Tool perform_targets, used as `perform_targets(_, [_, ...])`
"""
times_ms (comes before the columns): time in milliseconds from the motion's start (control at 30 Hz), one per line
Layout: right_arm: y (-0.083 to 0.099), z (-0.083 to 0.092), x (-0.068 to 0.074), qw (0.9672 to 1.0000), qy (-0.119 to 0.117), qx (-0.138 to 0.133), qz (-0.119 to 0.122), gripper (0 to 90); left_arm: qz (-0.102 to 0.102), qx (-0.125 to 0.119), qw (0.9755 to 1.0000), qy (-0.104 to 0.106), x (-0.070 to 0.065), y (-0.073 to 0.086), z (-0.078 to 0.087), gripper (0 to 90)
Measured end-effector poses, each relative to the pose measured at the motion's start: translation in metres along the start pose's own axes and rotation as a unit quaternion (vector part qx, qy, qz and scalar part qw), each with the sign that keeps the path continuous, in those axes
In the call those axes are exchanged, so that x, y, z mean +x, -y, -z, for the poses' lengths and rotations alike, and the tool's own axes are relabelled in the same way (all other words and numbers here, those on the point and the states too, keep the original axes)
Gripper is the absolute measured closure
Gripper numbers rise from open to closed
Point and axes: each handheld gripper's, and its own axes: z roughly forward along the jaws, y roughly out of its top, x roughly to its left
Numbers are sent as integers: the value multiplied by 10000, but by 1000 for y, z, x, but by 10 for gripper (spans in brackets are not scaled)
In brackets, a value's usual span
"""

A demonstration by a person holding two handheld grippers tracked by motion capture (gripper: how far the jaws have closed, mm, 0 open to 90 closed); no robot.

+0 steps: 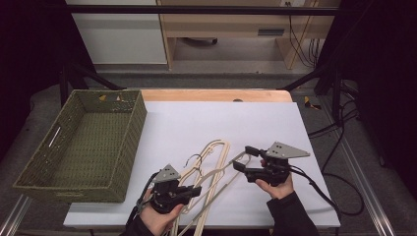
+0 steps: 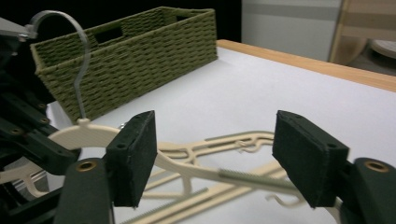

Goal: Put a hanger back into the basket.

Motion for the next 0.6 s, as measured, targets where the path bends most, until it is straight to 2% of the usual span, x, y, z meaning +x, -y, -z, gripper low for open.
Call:
perform_targets(100, [0, 6, -4, 9999, 69, -69, -24, 228, -141, -76, 9999, 46, -1, -7, 7, 854])
perform_targets(267, [2, 19, -13, 9995, 275, -137, -117, 149, -503, -246, 9984, -69, 2, -21, 25, 853])
perform_targets(300, [2, 21, -14, 9994, 277, -139, -129, 143, -503, -246, 9984, -69, 2, -21, 25, 854])
perform_targets(333, [3, 22, -16, 9992, 314, -152, -169, 135, -640, -290, 9975, -123, 5, -26, 30, 854])
perform_targets(600, [7, 32, -24, 9983, 509, -118, -238, 115, -920, -427, 9946, -224, 15, -46, 50, 855])
